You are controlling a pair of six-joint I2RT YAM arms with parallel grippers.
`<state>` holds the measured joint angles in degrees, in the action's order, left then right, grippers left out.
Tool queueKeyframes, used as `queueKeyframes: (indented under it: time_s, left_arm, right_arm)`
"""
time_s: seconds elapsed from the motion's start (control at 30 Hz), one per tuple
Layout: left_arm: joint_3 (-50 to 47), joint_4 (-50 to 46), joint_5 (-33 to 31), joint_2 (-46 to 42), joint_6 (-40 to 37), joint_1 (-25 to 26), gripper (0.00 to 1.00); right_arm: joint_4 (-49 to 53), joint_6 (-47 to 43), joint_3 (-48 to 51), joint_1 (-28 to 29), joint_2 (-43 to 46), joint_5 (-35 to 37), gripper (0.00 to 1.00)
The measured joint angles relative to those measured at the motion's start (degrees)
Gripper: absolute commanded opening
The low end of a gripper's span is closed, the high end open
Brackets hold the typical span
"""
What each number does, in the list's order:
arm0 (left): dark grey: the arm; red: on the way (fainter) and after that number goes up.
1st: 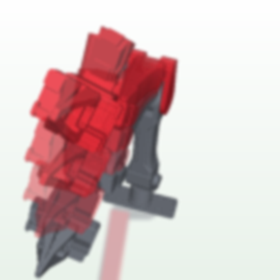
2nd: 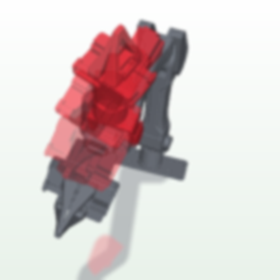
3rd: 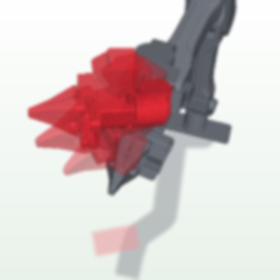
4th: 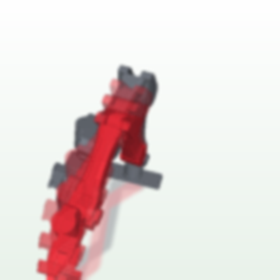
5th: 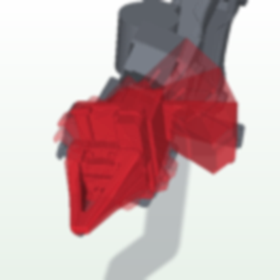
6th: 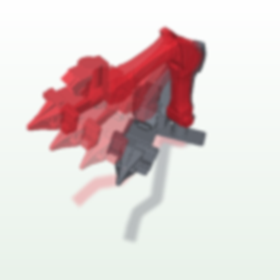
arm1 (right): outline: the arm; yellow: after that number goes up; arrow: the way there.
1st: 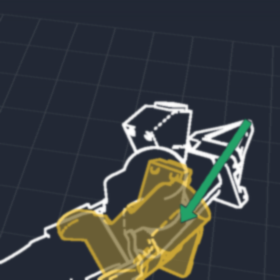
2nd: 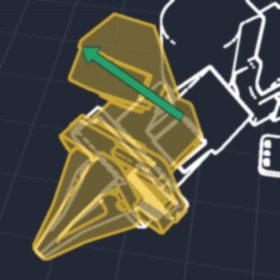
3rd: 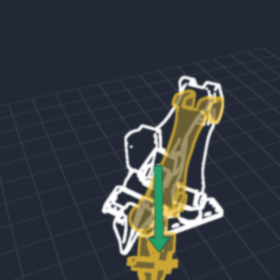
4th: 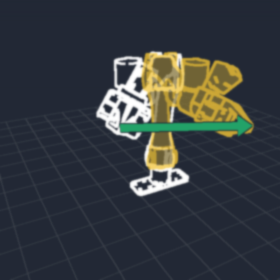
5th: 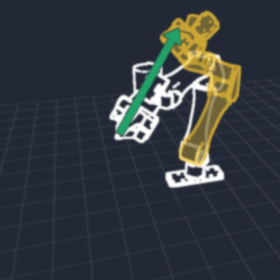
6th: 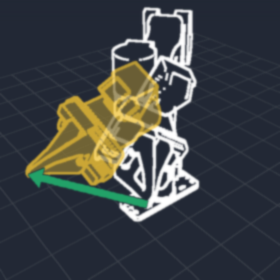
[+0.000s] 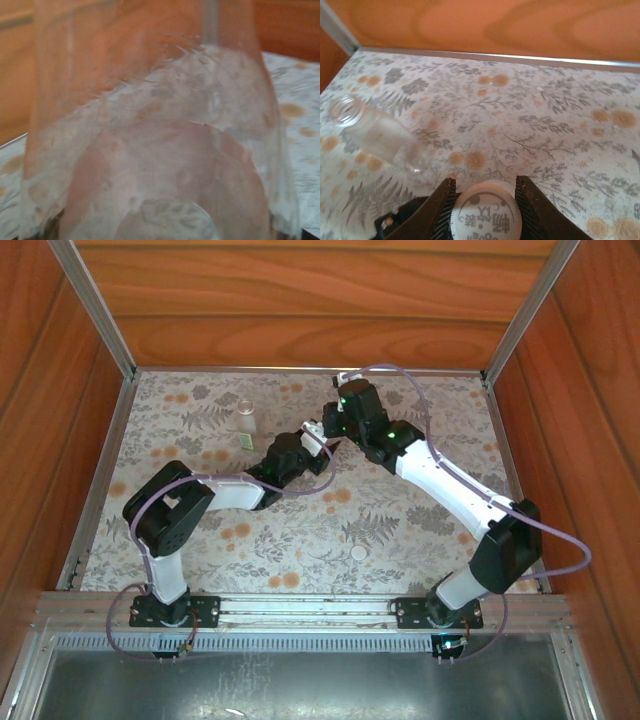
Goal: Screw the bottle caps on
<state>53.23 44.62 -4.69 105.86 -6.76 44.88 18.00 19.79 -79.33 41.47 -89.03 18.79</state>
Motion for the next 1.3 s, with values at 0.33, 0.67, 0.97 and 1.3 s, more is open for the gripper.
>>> queueKeyframes:
  time_s: [0.33, 0.67, 0.97, 1.3]
  left_arm:
    - [-3.61, 1.27, 8.92, -1.9, 0.5, -1.46, 0.57]
    - [-6.21, 1.7, 51.58, -3.78, 1.33, -9.94, 0.59]
    - [-6.47, 2.23, 66.86, -5.62, 2.23, -9.94, 0.58]
    - [-6.27, 2.25, 70.6, -5.62, 4.02, -9.94, 0.58]
  right_arm:
    - [-0.07, -5.42, 0.61, 0.57, 2.34, -4.48, 0.84]
    - [4.5, -21.57, 3.72, -6.93, 17.22, -34.51, 0.76]
    - [16.79, -30.21, 3.34, -8.13, 16.0, -47.63, 0.64]
    - [17.94, -30.75, 3.06, -8.13, 12.15, -48.74, 0.54]
